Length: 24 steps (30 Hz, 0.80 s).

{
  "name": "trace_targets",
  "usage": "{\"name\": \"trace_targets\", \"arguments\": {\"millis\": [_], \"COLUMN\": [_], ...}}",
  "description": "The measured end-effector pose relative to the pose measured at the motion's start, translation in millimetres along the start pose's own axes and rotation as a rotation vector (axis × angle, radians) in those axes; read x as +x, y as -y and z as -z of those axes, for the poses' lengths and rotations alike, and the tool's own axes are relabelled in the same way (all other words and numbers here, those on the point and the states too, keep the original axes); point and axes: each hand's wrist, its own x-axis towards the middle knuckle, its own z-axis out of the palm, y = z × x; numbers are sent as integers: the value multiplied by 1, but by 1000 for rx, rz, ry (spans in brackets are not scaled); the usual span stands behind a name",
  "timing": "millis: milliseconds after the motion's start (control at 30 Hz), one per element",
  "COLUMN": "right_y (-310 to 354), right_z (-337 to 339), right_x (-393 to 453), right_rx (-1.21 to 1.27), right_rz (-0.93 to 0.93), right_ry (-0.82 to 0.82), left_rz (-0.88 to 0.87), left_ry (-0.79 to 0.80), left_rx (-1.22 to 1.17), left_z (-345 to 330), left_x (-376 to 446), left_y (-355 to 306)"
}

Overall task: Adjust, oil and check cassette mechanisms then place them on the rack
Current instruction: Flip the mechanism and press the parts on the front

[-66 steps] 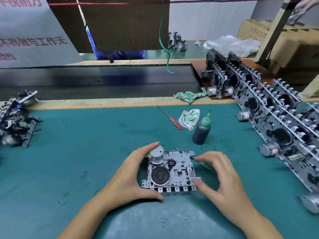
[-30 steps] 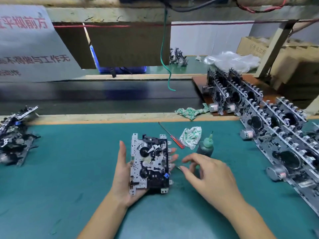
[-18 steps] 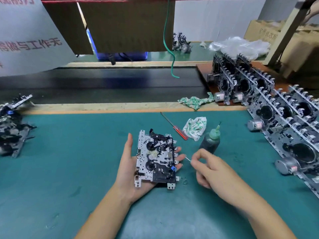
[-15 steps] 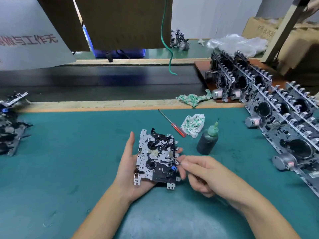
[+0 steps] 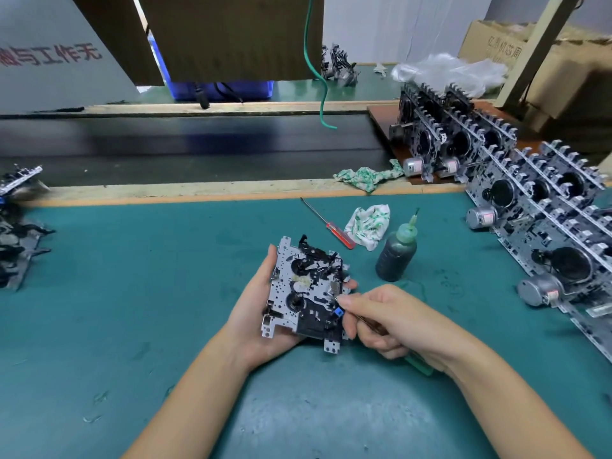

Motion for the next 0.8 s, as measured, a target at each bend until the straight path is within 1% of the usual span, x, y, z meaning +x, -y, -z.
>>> {"name": "trace_targets", "arguments": {"millis": [167, 533, 800], "right_y": [-4, -6, -5], "right_z": [1, 3, 0], "right_x": [1, 2, -3], "right_rx": [-40, -93, -107], "right_rz": [2, 23, -12], "right_ry": [28, 22, 22], "left_rz": [10, 27, 36], "left_ry": [-25, -70, -94], "left_rx": [30, 42, 42], "left_z": [-2, -4, -6], "left_x": [-2, -2, -4], "left_y": [-2, -6, -6]}}
